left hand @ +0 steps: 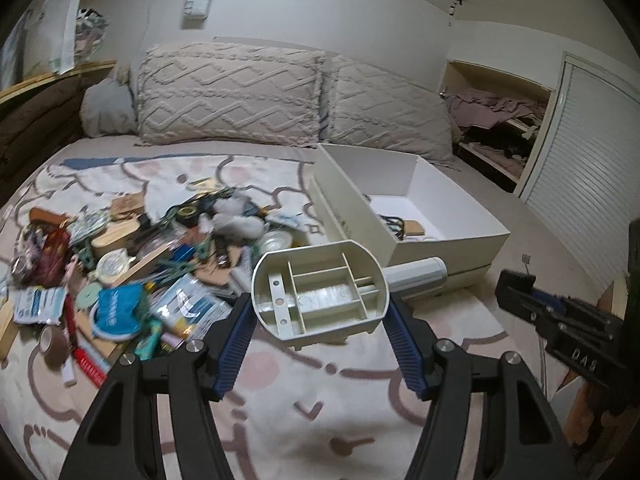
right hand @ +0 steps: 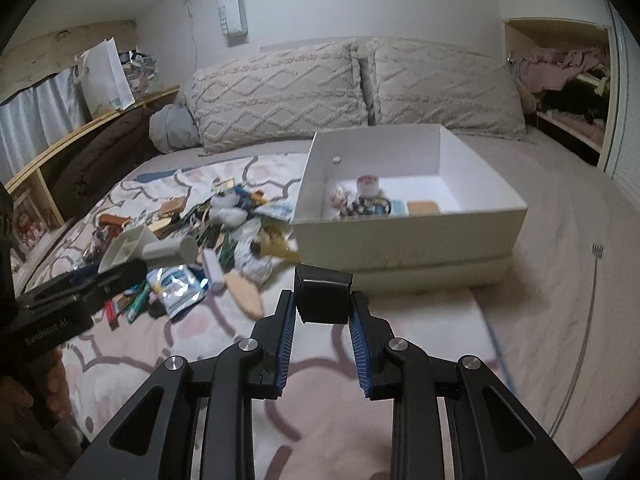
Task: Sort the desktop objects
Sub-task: 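Carry the grey holder and black clip toward the white box with both tools, then lower the grey holder and black clip over the box interior with both tools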
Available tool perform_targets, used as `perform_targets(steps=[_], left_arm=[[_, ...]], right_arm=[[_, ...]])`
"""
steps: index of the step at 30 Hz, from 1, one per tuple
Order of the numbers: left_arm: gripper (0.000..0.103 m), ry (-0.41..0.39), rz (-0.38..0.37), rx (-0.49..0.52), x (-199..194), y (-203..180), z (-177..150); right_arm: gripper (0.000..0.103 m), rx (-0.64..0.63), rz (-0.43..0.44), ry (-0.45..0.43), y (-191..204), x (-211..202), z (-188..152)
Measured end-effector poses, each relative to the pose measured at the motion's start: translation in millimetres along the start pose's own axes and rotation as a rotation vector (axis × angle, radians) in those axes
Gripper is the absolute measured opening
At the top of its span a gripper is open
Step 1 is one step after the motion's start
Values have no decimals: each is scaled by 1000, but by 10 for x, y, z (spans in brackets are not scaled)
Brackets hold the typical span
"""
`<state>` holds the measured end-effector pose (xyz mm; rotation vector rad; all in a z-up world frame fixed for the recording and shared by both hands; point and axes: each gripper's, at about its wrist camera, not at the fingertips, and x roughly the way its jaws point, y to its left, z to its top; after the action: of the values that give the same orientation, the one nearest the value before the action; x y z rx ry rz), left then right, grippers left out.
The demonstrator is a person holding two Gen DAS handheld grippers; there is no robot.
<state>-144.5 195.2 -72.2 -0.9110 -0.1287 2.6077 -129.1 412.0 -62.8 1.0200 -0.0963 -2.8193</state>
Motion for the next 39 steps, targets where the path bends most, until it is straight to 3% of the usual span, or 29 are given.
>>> perform_targets(steps=[11, 25, 34, 39], left_arm=[[64, -47, -61, 24, 268, -376, 424], [64, -93, -83, 39, 645, -624, 877], [64, -72, -100, 45, 908, -754, 1032], [64, -58, -108, 65, 1046, -864, 1066]], right_arm=[[28, -52, 3, -40, -354, 109, 416], [28, -63, 57, -86, -773, 368, 881], [28, -53, 50, -64, -1137, 692, 1115], [28, 32, 85, -3, -1368, 905, 1185]])
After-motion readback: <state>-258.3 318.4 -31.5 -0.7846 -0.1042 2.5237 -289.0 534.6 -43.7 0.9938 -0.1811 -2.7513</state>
